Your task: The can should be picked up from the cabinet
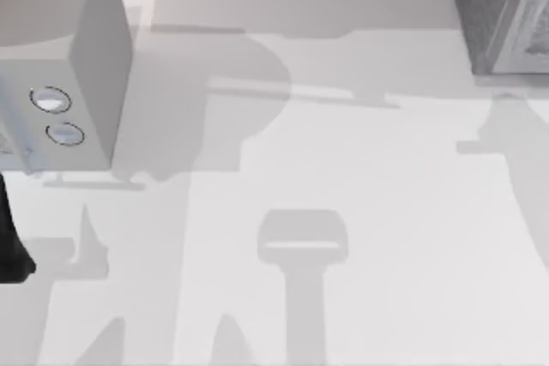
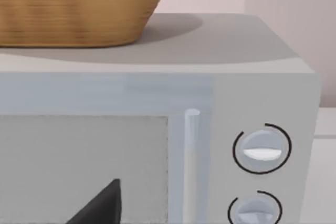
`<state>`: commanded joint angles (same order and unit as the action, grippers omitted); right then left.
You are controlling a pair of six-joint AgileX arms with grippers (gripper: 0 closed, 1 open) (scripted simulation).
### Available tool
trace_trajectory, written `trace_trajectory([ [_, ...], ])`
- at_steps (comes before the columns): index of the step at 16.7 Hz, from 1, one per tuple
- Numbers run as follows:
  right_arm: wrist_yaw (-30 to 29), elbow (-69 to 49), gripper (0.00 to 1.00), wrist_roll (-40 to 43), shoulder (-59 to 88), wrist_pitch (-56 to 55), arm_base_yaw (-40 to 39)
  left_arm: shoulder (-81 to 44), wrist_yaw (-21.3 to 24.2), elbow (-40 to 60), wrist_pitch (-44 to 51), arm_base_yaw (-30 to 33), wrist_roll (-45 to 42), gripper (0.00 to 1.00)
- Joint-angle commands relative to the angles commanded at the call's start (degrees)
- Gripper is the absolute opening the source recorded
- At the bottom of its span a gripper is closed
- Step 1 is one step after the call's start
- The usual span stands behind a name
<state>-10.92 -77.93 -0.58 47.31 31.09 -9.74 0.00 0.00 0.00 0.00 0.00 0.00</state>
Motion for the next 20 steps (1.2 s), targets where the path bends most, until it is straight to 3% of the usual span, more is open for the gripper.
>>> trace_trajectory([
  [12, 8.79, 62.89, 0.0, 0.47, -37.4, -24.55, 7.59, 0.0, 0.0, 0.0, 0.0, 0.0, 0.0, 1.0],
  [16, 10.5, 75.05, 0.0, 0.56, -45.29, -29.75, 9.29, 0.0, 0.0, 0.0, 0.0, 0.0, 0.0, 1.0],
  [20, 10.92, 77.93, 0.0, 0.58, -47.31, -31.08, 9.74, 0.0, 0.0, 0.0, 0.0, 0.0, 0.0, 1.0],
])
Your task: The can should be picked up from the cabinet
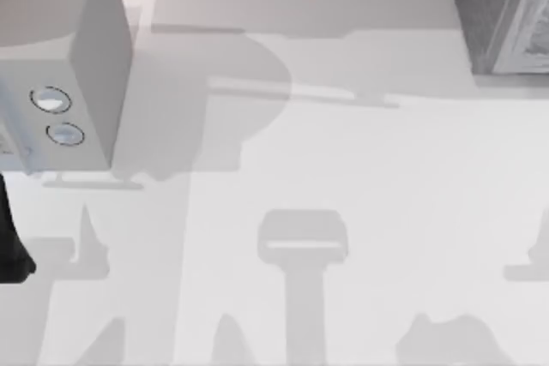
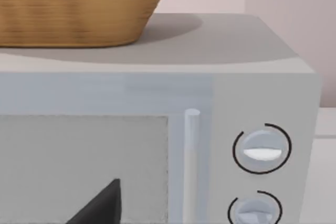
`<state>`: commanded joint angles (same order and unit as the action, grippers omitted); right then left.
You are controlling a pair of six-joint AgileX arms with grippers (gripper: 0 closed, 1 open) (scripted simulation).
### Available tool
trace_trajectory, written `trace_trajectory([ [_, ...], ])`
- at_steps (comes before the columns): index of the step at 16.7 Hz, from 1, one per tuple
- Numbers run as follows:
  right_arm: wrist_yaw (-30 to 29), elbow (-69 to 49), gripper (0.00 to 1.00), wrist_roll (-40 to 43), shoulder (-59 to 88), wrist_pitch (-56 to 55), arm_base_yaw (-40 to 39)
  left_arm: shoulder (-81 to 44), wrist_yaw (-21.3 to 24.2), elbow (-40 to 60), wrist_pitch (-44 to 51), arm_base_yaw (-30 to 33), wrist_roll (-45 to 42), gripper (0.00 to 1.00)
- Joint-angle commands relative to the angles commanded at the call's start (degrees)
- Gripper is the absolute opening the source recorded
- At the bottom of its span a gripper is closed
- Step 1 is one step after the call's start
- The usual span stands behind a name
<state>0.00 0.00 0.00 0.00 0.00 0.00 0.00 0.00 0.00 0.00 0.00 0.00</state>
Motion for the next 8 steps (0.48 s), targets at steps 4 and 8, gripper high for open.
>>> trace_trajectory([
  [4, -0.01, 0.08, 0.0, -0.09, 0.32, 0.13, -0.18, 0.0, 0.0, 0.0, 0.0, 0.0, 0.0, 1.0],
  [8, 3.07, -2.48, 0.0, -0.69, 6.0, -4.07, 0.73, 0.0, 0.0, 0.0, 0.0, 0.0, 0.0, 1.0],
])
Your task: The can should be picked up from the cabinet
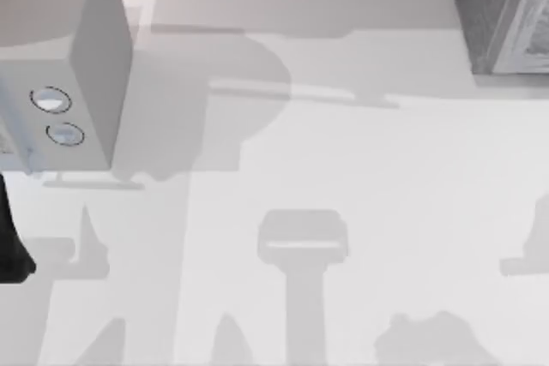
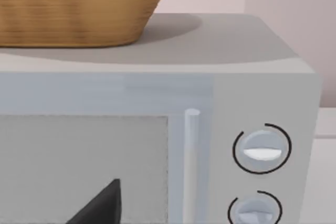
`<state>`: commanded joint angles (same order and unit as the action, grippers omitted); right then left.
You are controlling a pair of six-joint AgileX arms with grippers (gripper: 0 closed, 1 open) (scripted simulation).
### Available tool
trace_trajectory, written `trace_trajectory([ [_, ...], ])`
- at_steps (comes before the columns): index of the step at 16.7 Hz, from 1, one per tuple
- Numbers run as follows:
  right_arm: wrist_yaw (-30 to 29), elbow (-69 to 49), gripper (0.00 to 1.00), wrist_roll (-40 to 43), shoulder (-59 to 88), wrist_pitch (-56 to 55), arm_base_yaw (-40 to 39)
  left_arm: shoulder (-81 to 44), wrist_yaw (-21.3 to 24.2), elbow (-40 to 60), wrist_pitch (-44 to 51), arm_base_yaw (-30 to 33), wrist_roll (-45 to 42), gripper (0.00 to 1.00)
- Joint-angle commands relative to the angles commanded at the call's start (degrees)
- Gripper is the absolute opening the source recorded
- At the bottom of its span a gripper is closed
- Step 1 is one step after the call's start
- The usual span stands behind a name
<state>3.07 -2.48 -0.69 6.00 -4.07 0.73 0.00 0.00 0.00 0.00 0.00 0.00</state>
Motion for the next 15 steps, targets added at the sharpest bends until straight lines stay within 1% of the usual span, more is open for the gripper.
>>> trace_trajectory([
  [3, 5.37, -3.8, 0.0, -1.05, 10.19, -6.79, 1.43, 0.0, 0.0, 0.0, 0.0, 0.0, 0.0, 1.0],
  [6, 12.75, -8.66, 0.0, -2.32, 24.21, -15.68, 3.38, 0.0, 0.0, 0.0, 0.0, 0.0, 0.0, 1.0],
  [15, 39.91, -28.31, 0.0, -3.72, 75.17, -49.61, 13.02, 0.0, 0.0, 0.0, 0.0, 0.0, 0.0, 1.0],
])
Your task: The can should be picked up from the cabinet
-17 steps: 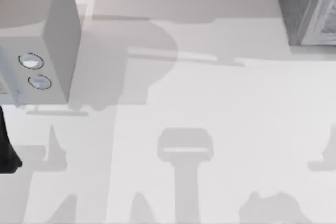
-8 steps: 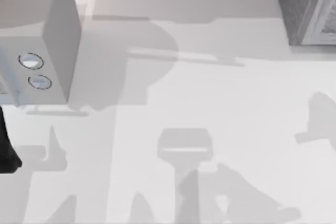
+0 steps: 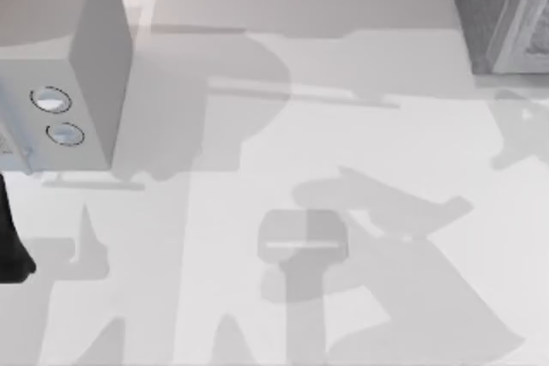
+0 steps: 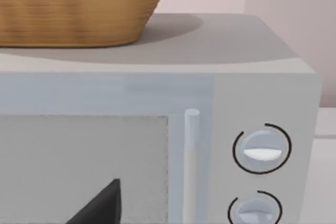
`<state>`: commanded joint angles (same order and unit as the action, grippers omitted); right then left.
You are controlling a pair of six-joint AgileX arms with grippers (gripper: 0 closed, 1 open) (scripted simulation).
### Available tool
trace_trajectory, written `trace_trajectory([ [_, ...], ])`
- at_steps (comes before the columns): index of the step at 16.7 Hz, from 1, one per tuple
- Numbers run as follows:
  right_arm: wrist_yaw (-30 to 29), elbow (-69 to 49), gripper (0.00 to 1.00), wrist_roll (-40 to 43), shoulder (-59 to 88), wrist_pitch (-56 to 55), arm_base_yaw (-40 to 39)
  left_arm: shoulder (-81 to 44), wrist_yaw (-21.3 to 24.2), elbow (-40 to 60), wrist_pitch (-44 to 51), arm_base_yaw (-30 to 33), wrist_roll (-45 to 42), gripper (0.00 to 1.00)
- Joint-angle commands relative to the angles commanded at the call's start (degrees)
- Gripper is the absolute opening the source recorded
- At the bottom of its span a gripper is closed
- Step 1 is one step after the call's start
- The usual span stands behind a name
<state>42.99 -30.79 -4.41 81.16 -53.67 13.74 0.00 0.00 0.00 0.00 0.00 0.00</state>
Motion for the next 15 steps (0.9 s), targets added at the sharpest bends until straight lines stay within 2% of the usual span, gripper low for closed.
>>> trace_trajectory([
  [4, 11.27, -8.98, 0.0, 0.96, 21.7, -14.51, 5.43, 0.0, 0.0, 0.0, 0.0, 0.0, 0.0, 1.0],
  [8, 20.19, -15.5, 0.0, 1.88, 40.13, -25.49, 10.09, 0.0, 0.0, 0.0, 0.0, 0.0, 0.0, 1.0],
  [12, 25.63, -18.86, 0.0, 2.38, 51.46, -31.6, 13.02, 0.0, 0.0, 0.0, 0.0, 0.0, 0.0, 1.0],
  [15, 26.75, -19.45, 0.0, 2.47, 53.65, -32.72, 13.64, 0.0, 0.0, 0.0, 0.0, 0.0, 0.0, 1.0],
])
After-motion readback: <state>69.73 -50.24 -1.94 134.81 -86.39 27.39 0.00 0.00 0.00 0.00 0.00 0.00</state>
